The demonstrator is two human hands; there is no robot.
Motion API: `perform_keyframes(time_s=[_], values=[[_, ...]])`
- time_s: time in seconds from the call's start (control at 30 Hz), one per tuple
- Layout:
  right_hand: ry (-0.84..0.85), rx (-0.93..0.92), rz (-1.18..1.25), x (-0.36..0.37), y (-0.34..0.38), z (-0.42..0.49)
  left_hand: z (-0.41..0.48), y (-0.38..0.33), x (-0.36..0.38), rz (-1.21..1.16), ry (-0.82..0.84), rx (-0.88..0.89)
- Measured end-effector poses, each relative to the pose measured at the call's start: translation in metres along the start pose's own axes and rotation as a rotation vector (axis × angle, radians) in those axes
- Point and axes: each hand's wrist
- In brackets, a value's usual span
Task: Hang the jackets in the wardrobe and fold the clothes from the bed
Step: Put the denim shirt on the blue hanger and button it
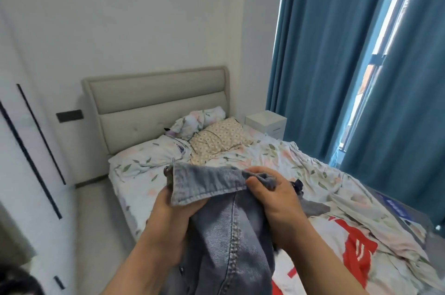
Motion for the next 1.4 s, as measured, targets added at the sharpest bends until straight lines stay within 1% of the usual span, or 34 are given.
perform_keyframes(time_s=[0.07,0.23,0.33,0.43,0.5,0.53,0.6,0.63,0.67,0.77,0.8,0.83,0.9,0.97,1.07,1.17,1.27,1.4], values=[[0.002,-0.045,-0.006,0.005,0.016,0.013,-0.006,-0.003,0.002,0.079,-0.045,0.071],[0.183,-0.102,0.072,0.027,0.059,0.031,-0.023,-0.011,0.002,0.174,-0.201,0.126],[0.233,-0.09,0.125,0.035,0.078,0.037,-0.034,-0.021,-0.005,0.162,-0.154,0.137],[0.286,-0.075,0.111,0.039,0.096,0.039,-0.048,-0.029,-0.014,0.165,-0.159,0.148],[0.345,-0.093,0.089,0.038,0.107,0.04,-0.056,-0.034,-0.024,0.117,-0.084,0.112],[0.39,-0.103,0.085,0.037,0.111,0.04,-0.061,-0.04,-0.028,0.069,-0.071,0.085],[0.484,-0.116,0.072,0.036,0.12,0.039,-0.068,-0.056,-0.032,0.058,-0.144,0.1],[0.525,-0.123,0.057,0.036,0.124,0.037,-0.068,-0.065,-0.032,0.126,-0.183,0.146],[0.566,-0.128,0.04,0.038,0.126,0.036,-0.068,-0.073,-0.03,0.239,-0.172,0.184],[0.696,-0.123,0.018,0.046,0.128,0.028,-0.069,-0.09,0.001,0.629,-0.032,0.203],[0.73,-0.121,0.021,0.051,0.127,0.026,-0.067,-0.089,0.01,0.72,0.027,0.172],[0.752,-0.123,0.026,0.055,0.127,0.023,-0.065,-0.087,0.018,0.745,0.066,0.138],[0.76,-0.132,0.041,0.062,0.126,0.019,-0.067,-0.077,0.018,0.716,0.061,0.07],[0.729,-0.14,0.048,0.069,0.122,0.018,-0.073,-0.069,0.008,0.705,-0.038,0.042],[0.642,-0.117,0.066,0.088,0.109,0.018,-0.084,-0.065,-0.017,0.632,-0.168,0.057],[0.582,-0.055,0.107,0.116,0.091,0.02,-0.087,-0.07,-0.039,0.608,-0.299,0.165],[0.584,0.008,0.117,0.141,0.075,0.027,-0.087,-0.081,-0.067,0.541,-0.443,0.295],[0.597,0.02,0.052,0.188,0.049,0.044,-0.084,-0.092,-0.118,0.645,-0.496,0.351]])
Point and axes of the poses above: each hand's wrist, its own z-axis towards the middle knuckle, its own x-axis out of the palm, y = z × x, and after that the axes turned 4 degrees about x, right-handed
